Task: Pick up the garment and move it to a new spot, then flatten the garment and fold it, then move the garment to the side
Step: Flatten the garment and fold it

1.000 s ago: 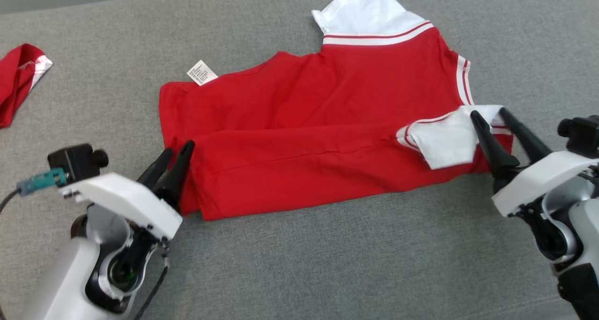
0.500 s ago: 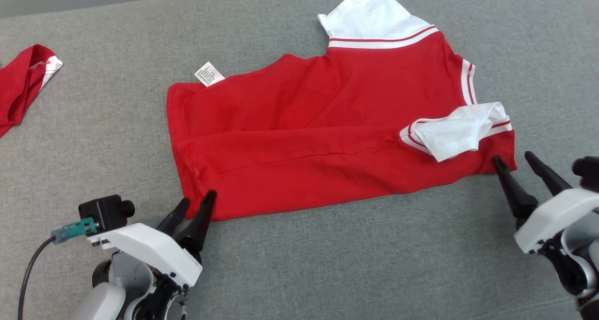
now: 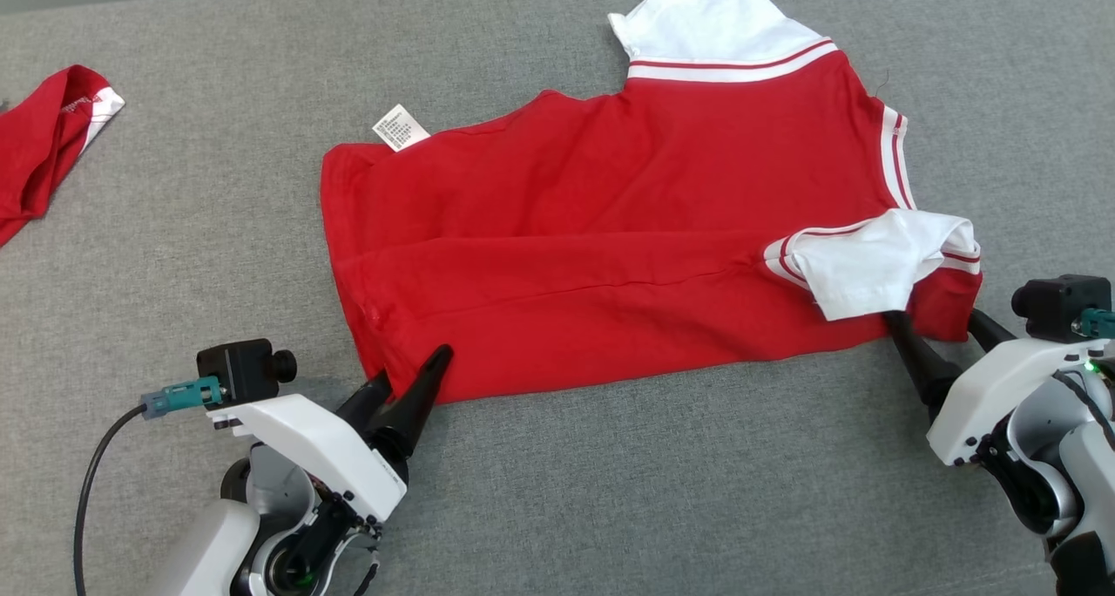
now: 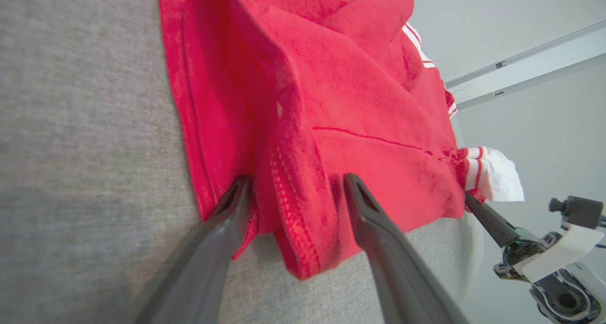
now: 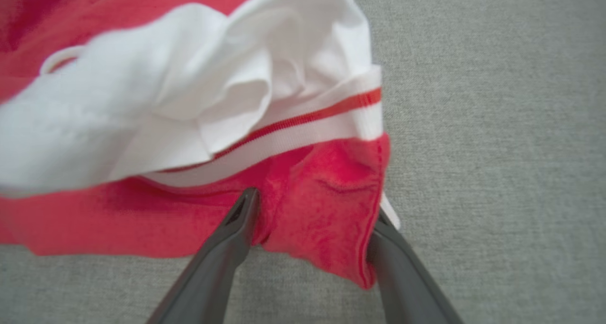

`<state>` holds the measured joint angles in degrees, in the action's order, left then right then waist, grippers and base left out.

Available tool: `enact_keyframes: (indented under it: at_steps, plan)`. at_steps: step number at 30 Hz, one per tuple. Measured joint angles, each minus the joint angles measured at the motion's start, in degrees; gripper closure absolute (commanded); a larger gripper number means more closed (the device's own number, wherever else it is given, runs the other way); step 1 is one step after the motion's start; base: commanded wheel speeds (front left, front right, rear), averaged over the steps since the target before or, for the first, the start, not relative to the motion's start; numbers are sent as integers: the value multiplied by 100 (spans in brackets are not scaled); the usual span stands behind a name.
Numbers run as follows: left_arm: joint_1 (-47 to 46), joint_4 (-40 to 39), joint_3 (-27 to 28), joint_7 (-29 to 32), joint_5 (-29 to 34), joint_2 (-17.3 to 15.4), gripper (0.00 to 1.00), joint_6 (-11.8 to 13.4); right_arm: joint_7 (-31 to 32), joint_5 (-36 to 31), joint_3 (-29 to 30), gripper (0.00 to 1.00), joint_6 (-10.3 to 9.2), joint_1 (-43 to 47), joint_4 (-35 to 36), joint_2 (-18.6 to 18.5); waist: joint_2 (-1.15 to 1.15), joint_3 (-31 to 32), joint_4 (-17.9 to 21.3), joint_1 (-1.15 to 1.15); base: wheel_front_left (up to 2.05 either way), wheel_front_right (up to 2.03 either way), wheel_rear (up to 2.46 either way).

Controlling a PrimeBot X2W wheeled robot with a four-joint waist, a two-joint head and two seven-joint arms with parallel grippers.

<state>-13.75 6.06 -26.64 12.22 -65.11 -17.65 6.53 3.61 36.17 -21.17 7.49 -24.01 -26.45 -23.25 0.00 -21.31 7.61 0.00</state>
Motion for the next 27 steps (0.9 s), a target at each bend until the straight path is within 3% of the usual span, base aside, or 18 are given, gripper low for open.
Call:
enact_keyframes:
  at_steps: [1,2,5,6,7,8,11,16,22,27]
  plan:
    - [-9,15,-13,25,-3,-3,67,-29,23,0,-27,0,0,-21,-25,-9,0,0,0,0,0,0,0]
    - [-24,42,-31,43,-4,-3,99,-52,42,0,-67,0,0,-43,-54,-15,0,0,0,0,0,0,0]
    - [-67,143,-57,49,-3,18,100,-112,96,53,-219,0,0,-138,-125,-18,0,-5,5,0,0,0,0]
    - [-82,176,-78,49,-3,19,100,-172,97,75,-272,53,-2,-171,-144,-23,0,-4,4,0,0,0,0]
    - [-96,205,-87,51,-5,24,100,-240,94,137,-313,85,-3,-202,-158,-27,0,2,1,0,0,0,0]
    - [-110,240,-90,52,-29,38,100,-287,94,238,-378,100,-9,-225,-154,-33,0,17,-3,0,0,0,0]
    - [-96,267,-82,141,-233,38,100,-474,96,583,-558,100,-7,-235,-53,-65,0,100,-11,0,0,0,0]
    - [339,-275,10,326,-482,-259,100,-655,92,1063,-563,100,0,-82,291,-570,0,270,0,0,0,0,0]
    - [1081,-1477,244,419,-722,-714,100,-558,343,1624,-370,100,2,520,965,-1251,0,421,-2,0,0,0,0]
    - [1848,-2135,171,325,-736,-821,100,-338,605,1892,-286,100,2,1161,1355,-1390,0,403,52,0,0,0,0]
